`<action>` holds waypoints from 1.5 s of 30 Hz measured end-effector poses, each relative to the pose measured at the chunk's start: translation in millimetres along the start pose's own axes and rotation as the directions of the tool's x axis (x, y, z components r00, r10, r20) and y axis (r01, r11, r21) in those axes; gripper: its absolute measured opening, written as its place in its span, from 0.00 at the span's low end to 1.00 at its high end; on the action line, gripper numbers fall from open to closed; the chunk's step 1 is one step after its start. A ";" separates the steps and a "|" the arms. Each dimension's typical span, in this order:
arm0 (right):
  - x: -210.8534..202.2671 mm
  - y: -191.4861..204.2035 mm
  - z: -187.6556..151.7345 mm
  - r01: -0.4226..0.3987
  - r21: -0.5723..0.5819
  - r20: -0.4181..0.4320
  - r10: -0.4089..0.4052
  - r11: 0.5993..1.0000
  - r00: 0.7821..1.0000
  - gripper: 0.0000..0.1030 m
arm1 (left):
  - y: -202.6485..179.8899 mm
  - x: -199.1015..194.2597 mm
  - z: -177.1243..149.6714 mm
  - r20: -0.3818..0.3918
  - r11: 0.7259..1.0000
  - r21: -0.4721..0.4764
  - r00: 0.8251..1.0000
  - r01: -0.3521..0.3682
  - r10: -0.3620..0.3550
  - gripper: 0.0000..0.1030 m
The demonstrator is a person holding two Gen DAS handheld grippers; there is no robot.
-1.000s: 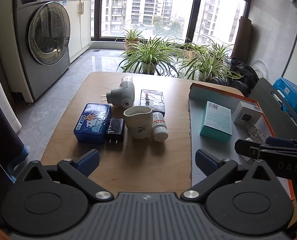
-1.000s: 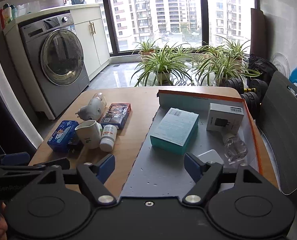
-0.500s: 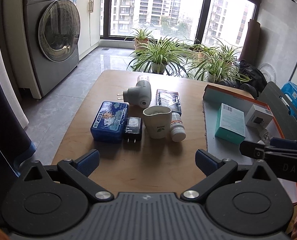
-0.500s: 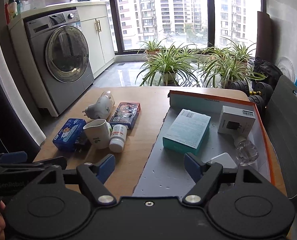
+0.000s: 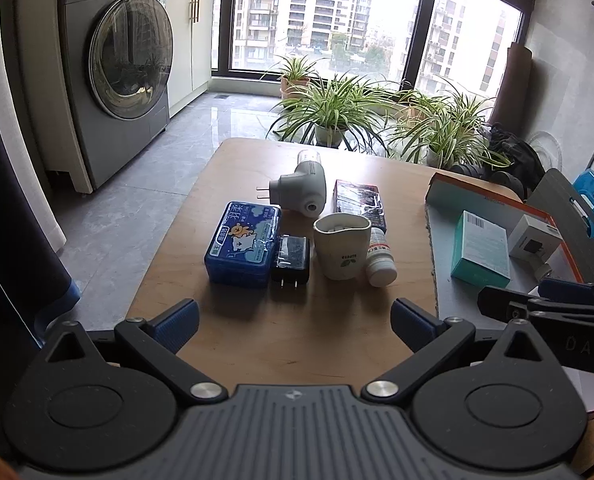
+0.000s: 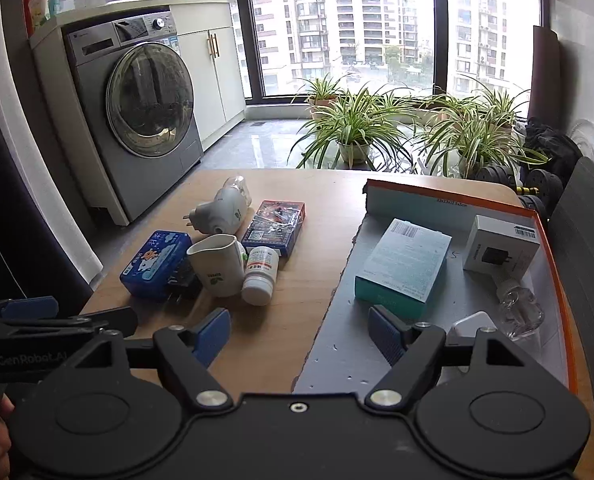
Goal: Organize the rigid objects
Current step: 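Withdraw both open tools from the tray toward the items on the table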
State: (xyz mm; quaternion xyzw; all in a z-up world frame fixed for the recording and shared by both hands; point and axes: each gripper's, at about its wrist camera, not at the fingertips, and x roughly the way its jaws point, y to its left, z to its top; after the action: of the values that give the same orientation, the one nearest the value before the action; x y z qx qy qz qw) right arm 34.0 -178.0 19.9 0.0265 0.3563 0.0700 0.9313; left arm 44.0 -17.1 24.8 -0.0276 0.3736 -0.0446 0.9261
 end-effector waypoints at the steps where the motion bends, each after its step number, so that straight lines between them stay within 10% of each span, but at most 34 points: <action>1: 0.9 1.2 0.3 -0.001 -0.004 0.000 0.001 1.000 1.000 0.87 | 1.2 0.4 0.3 -0.001 1.000 -0.001 1.000 -0.001 0.001 1.00; 45: 50.3 24.5 5.1 -0.037 -0.028 -0.070 0.035 0.999 0.997 0.87 | 30.5 32.4 7.1 -0.046 0.999 -0.024 0.999 -0.025 0.024 1.00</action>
State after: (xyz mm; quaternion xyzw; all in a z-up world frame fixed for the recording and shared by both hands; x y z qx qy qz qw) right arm 71.7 -146.3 -7.1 0.0169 0.3870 0.0926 0.9173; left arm 74.0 9.9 4.9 -0.0336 0.3955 -0.0291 0.9174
